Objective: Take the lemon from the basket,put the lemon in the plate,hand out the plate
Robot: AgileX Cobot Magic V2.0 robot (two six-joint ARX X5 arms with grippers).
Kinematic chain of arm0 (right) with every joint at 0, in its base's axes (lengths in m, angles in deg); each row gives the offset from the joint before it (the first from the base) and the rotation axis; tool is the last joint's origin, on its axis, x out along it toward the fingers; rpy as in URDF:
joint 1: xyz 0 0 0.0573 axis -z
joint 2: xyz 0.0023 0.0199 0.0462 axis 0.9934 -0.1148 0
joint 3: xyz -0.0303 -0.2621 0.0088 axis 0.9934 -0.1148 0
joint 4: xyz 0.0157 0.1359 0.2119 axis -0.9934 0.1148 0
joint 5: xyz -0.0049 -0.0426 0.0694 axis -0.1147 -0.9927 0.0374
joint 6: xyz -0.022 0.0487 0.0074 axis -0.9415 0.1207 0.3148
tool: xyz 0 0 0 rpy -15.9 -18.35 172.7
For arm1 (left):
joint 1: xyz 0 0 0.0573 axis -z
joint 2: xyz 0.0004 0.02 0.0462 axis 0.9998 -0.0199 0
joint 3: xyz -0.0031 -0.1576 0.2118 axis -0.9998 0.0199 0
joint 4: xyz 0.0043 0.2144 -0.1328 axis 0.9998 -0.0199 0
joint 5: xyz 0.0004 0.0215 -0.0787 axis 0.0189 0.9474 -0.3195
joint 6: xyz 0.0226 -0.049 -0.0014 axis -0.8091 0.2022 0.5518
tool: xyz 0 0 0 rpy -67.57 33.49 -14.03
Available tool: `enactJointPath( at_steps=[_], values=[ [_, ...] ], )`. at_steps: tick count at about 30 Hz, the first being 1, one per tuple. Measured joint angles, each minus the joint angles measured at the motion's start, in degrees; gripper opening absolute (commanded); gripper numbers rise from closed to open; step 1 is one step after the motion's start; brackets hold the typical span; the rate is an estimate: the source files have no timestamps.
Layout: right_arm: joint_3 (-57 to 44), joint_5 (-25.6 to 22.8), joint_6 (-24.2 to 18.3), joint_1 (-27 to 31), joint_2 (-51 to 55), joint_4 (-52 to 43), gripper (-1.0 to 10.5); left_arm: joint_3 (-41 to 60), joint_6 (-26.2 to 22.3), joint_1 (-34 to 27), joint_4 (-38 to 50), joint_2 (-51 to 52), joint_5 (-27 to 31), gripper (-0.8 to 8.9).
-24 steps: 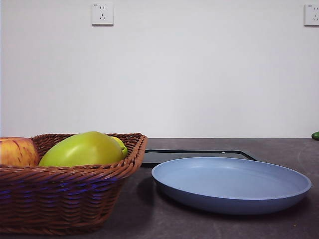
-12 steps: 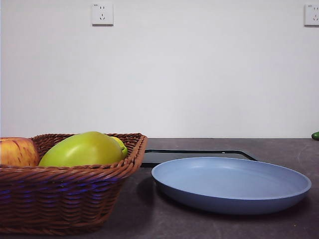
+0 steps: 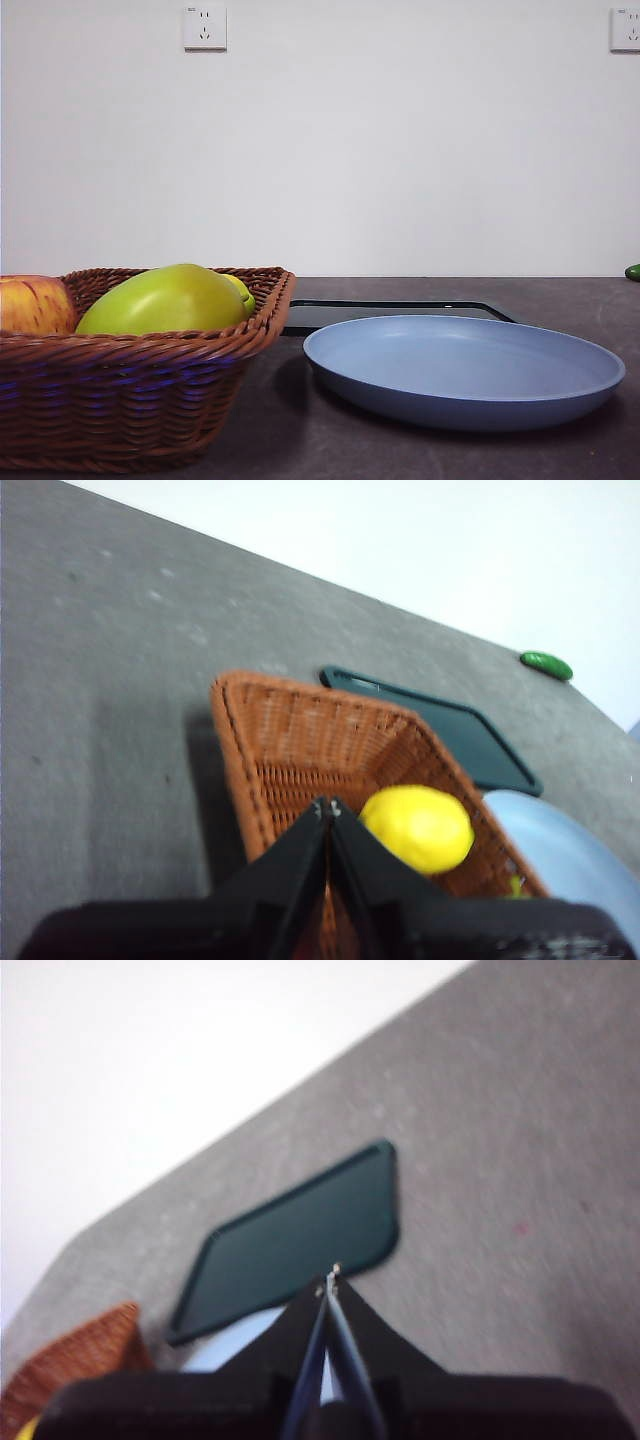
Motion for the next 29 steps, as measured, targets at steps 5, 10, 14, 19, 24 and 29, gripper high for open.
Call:
enactJointPath(
  at_steps=[5,10,14,19,24,29],
  values=[
    [7.7,0.0,-1.0,0.0,-2.7,3.8,0.0,-7.8,-0.1,0.0,-4.3,-4.1,2.1,0.07],
    [15.9,0.0,-4.4,0.0,-8.0,9.1,0.0,-14.6,-2.2,0.0,-5.4,-11.3,2.4,0.07],
    [23.1,0.0,-8.0,0.0,-13.3,11.5,0.0,-20.9,-5.6,0.0,-6.8,-17.4,1.2,0.07],
    [31.0,0.0,-12.2,0.0,-21.5,17.0,0.0,-28.5,-9.9,0.0,-10.3,-26.5,-1.8,0.07],
    [38.9,3.3,-17.2,0.0,-30.8,23.4,0.0,-36.3,-13.8,1.3,-15.4,-36.3,-3.9,0.07],
    [45.4,8.8,-22.5,0.0,-40.5,31.6,0.0,-42.8,-17.2,3.4,-21.2,-45.0,-5.6,0.07]
  ],
)
